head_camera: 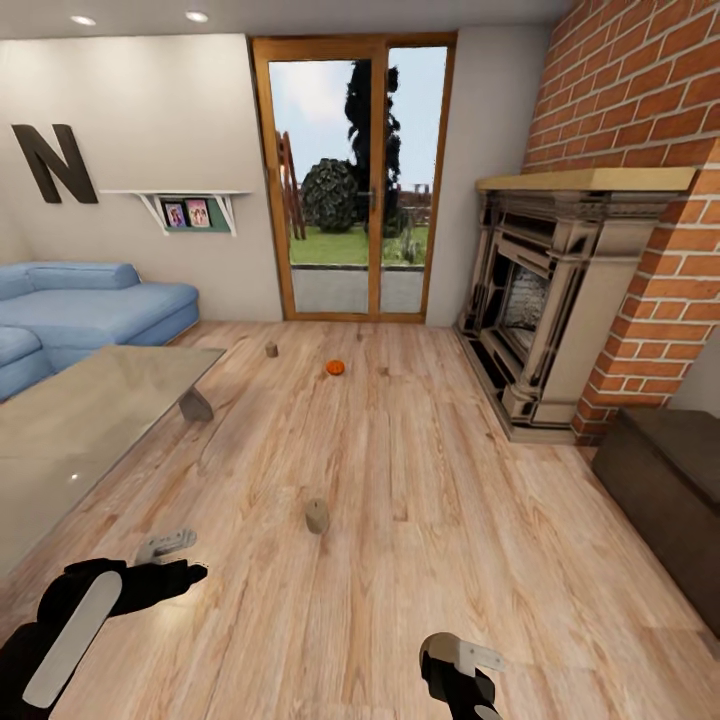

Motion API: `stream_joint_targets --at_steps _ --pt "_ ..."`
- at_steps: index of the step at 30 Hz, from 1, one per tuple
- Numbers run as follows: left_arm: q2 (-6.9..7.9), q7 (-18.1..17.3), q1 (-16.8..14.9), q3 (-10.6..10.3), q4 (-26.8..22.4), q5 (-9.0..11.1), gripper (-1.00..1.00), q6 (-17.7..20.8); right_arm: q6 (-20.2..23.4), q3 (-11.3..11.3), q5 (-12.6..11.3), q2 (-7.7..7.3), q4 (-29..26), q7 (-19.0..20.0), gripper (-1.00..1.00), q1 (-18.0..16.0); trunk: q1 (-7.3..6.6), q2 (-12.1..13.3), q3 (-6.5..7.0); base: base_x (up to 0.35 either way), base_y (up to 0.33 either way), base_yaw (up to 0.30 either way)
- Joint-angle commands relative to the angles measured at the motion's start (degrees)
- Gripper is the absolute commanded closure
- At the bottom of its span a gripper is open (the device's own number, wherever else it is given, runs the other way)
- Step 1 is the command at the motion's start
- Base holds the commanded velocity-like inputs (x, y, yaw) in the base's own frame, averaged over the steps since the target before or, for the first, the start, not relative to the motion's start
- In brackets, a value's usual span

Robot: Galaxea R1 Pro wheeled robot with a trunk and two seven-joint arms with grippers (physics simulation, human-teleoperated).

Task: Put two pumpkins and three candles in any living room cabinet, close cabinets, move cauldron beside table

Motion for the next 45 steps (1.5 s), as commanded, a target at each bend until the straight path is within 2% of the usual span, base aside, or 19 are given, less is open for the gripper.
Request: stream_joint_targets --at_steps 1,4,8,11,12,17,18,20,23,29,36,40,45 --pt "0.05 0.6 -0.2 -0.1 1.0 0.5 -1.0 0.1 -0.2 0.5 -0.5 -0.01 0.0 -0.3 1.0 0.0 -0.23 0.4 0.13 0.0 0.0 0.0" --pt "0.21 0.6 -1.5 0.0 4.2 -0.2 -1.0 -0.7 -0.2 0.5 -0.5 -0.01 0.0 -0.3 1.0 0.0 -0.89 1.6 0.67 0.0 0.0 0.0" --pt "-0.3 0.6 -2.8 -0.2 8.6 -1.4 -1.0 -2.7 -0.3 0.5 -0.5 -0.01 0.0 -0.3 1.0 0.0 -1.77 3.2 1.39 0.0 0.0 0.0" --pt "-1.97 0.6 -3.2 -1.1 10.2 -2.9 -1.0 -3.9 -0.3 0.5 -0.5 -0.01 0.0 -0.3 1.0 0.0 -2.43 4.4 1.93 0.0 0.0 0.0" --pt "-2.63 0.6 -3.3 -1.3 11.0 -4.0 -1.0 -4.0 -0.3 0.5 -0.5 -0.01 0.1 -0.3 1.0 0.0 -2.65 4.8 2.11 0.0 0.0 0.0" --pt "-7.58 0.4 -4.0 -1.8 14.2 -12.3 -1.0 -4.6 -0.3 0.5 -0.5 -0.01 0.1 -0.3 1.0 0.0 -3.31 6.0 2.65 0.0 0.0 0.0" --pt "-8.09 0.2 -4.1 -1.9 14.5 -13.7 -1.0 -4.6 -0.3 0.5 -0.5 -0.01 0.1 -0.3 1.0 0.0 -3.31 6.0 2.65 0.0 0.0 0.0" --pt "-8.65 -0.1 -4.2 -1.9 14.9 -15.3 -1.0 -4.7 -0.3 0.5 -0.5 -0.01 0.1 -0.3 1.0 0.0 -3.31 6.0 2.65 0.0 0.0 0.0" --pt "-8.89 -0.5 -4.5 -1.9 15.2 -15.9 -1.0 -4.7 -0.3 0.5 -0.5 -0.01 0.0 -0.3 1.0 0.0 -3.75 6.8 3.0 0.0 0.0 0.0" --pt "-9.54 -2.6 -5.7 -2.0 19.0 -16.2 -1.0 -4.8 -0.3 0.5 -0.5 -0.01 0.0 -0.3 1.0 0.0 -5.06 9.2 4.08 0.0 0.0 0.0" --pt "-9.92 -3.3 -6.0 -2.2 19.7 -16.4 -1.0 -4.8 -0.3 0.5 -0.5 -0.01 0.0 -0.3 1.0 0.0 -5.06 9.2 4.08 0.0 0.0 0.0" --pt "-9.87 -3.3 -6.0 -4.1 19.7 -16.4 -1.0 -4.8 -0.3 0.5 -0.5 -0.01 0.0 -0.3 1.0 0.0 -5.06 9.2 4.08 0.0 0.0 0.0" --pt "-9.84 -3.3 -6.0 -4.6 19.7 -16.4 -1.0 -4.8 -0.3 0.5 -0.5 -0.01 -0.2 -0.3 1.0 0.0 -5.06 9.2 4.08 0.0 -0.069 0.0"
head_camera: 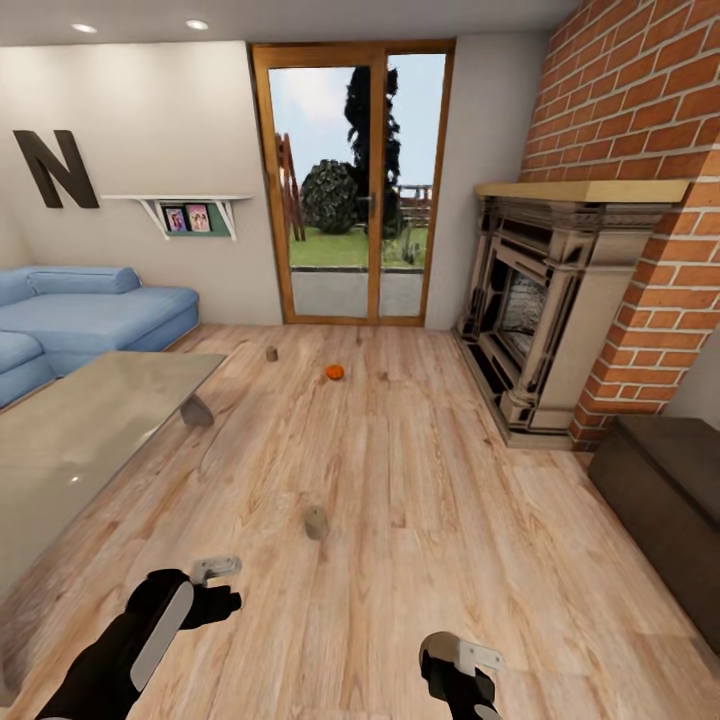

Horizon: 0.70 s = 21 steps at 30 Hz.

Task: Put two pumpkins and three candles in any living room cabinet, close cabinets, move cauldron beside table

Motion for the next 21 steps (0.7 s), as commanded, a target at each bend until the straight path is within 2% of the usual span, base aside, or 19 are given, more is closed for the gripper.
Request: stream_joint_targets --at_steps 1,21 --pt "0.06 0.6 0.0 -0.2 -0.1 0.6 -1.0 0.1 -0.2 0.5 -0.5 -0.01 0.0 -0.3 1.0 0.0 0.0 0.0 -0.05 0.0 -0.19 0.0" --pt "0.06 0.6 0.0 -0.6 -0.1 0.6 -1.0 -1.0 -0.2 0.5 -0.5 -0.01 0.0 -0.3 1.0 0.0 0.0 0.0 -0.05 0.09 -0.137 0.0"
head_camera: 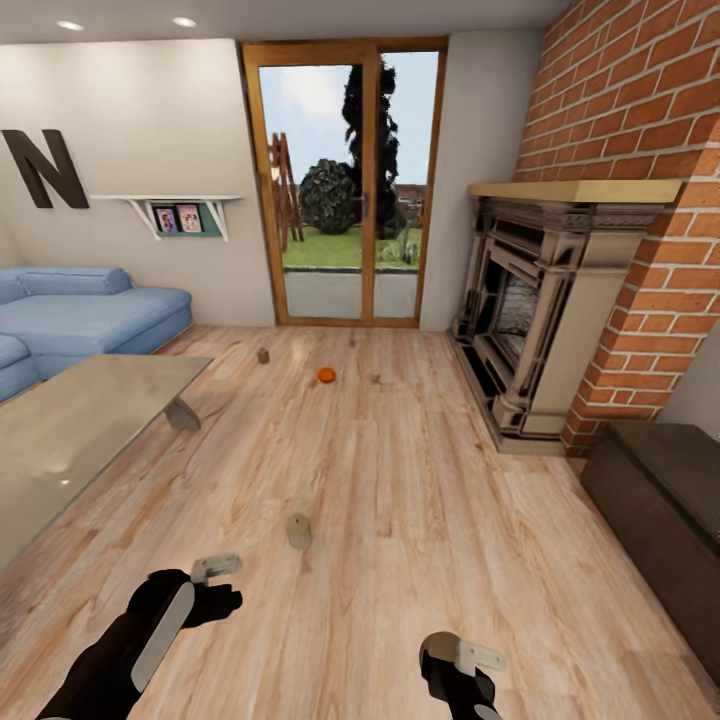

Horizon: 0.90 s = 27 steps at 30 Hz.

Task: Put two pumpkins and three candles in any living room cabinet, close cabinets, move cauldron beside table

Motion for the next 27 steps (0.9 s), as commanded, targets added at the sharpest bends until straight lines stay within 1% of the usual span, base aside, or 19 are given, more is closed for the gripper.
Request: stream_joint_targets --at_steps 1,7,23,27 --pt "0.06 0.6 0.0 -0.4 -0.1 0.6 -1.0 0.2 -0.2 0.5 -0.4 -0.01 0.0 -0.3 1.0 0.0 0.0 0.0 -0.05 0.027 -0.237 0.0" --pt "0.06 0.6 0.0 -1.0 -0.1 0.6 -1.0 0.2 -0.2 0.5 -0.4 -0.01 0.1 -0.3 1.0 0.0 0.0 0.0 -0.05 0.082 -0.172 0.0" --pt "0.06 0.6 0.0 -1.1 -0.1 0.6 -1.0 0.1 -0.2 0.5 -0.4 -0.01 0.0 -0.4 1.0 0.0 0.0 0.0 -0.05 0.108 -0.1 0.0" --pt "0.08 0.6 0.0 -1.6 -0.1 0.6 -1.0 0.1 -0.1 0.6 -0.3 -0.01 0.0 -0.5 1.0 0.0 0.0 0.0 -0.05 0.096 -0.101 0.0"
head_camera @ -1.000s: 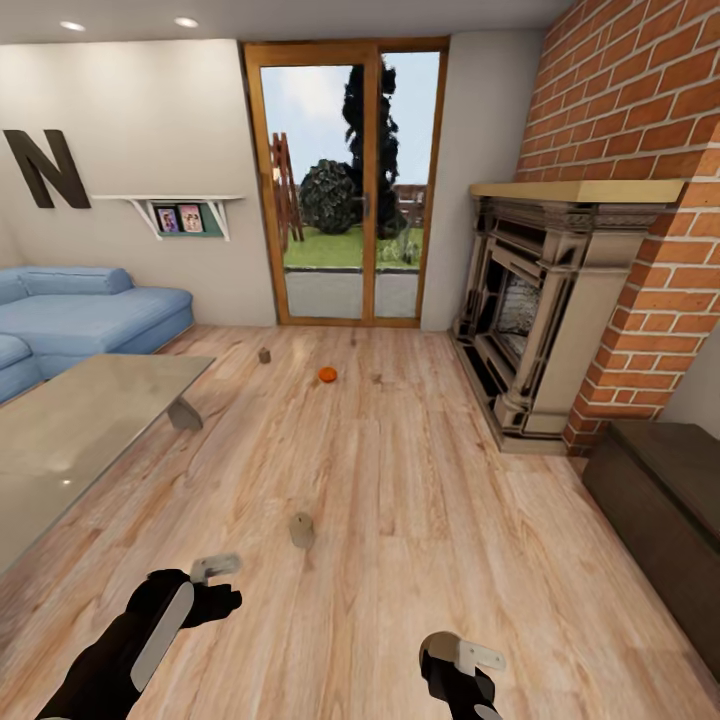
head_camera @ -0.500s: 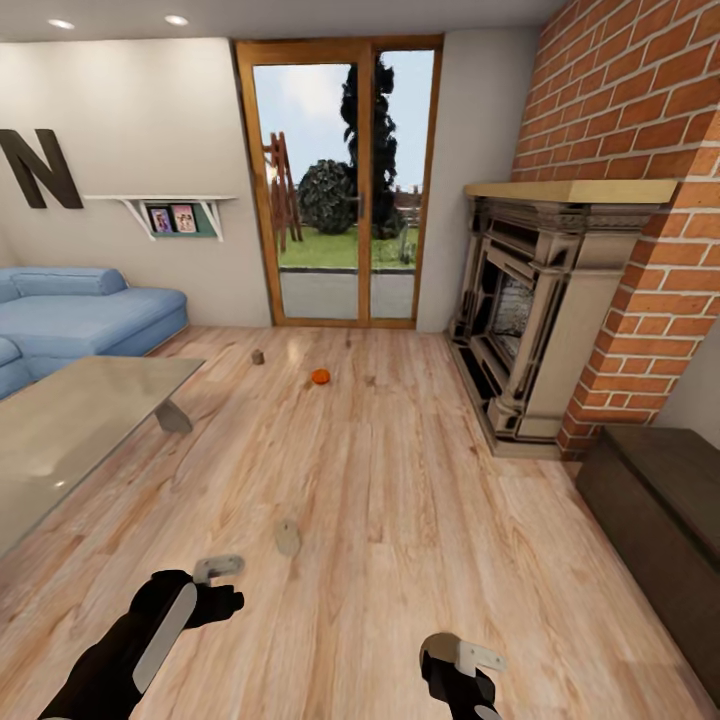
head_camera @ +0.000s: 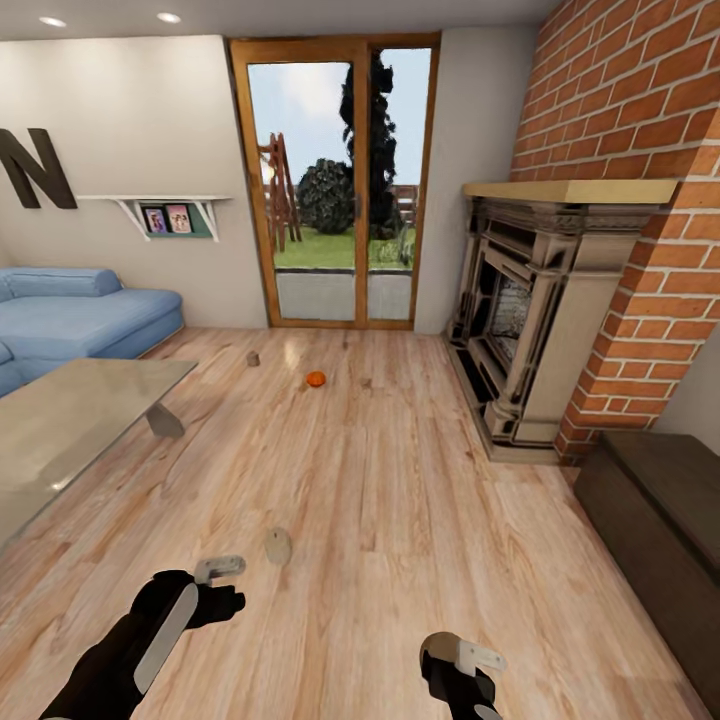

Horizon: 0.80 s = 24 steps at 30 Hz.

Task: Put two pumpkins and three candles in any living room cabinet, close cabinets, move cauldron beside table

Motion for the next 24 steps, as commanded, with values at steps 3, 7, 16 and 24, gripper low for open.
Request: stream_joint_targets --at_steps 3,7,16,24 --pt "0.06 0.6 0.0 -0.3 -0.1 0.6 -1.0 0.1 -0.2 0.5 -0.4 -0.01 0.0 -0.3 1.0 -0.1 0.01 0.0 -0.05 0.092 -0.101 0.0" --pt "0.05 0.6 0.0 -0.5 -0.1 0.6 -1.0 0.1 -0.2 0.6 -0.4 -0.01 0.0 -0.3 1.0 -0.1 0.01 0.0 -0.05 0.091 -0.101 0.0" --pt "0.05 0.6 0.0 -0.6 -0.1 0.6 -1.0 0.1 -0.2 0.6 -0.4 -0.01 0.0 -0.3 1.0 -0.1 0.01 0.0 -0.05 0.09 -0.101 -0.008" --pt "0.05 0.6 0.0 -1.3 -0.1 0.6 -1.0 0.1 -0.2 0.6 -0.4 -0.01 0.0 -0.3 1.0 -0.1 0.01 0.0 -0.05 0.089 -0.113 -0.065"
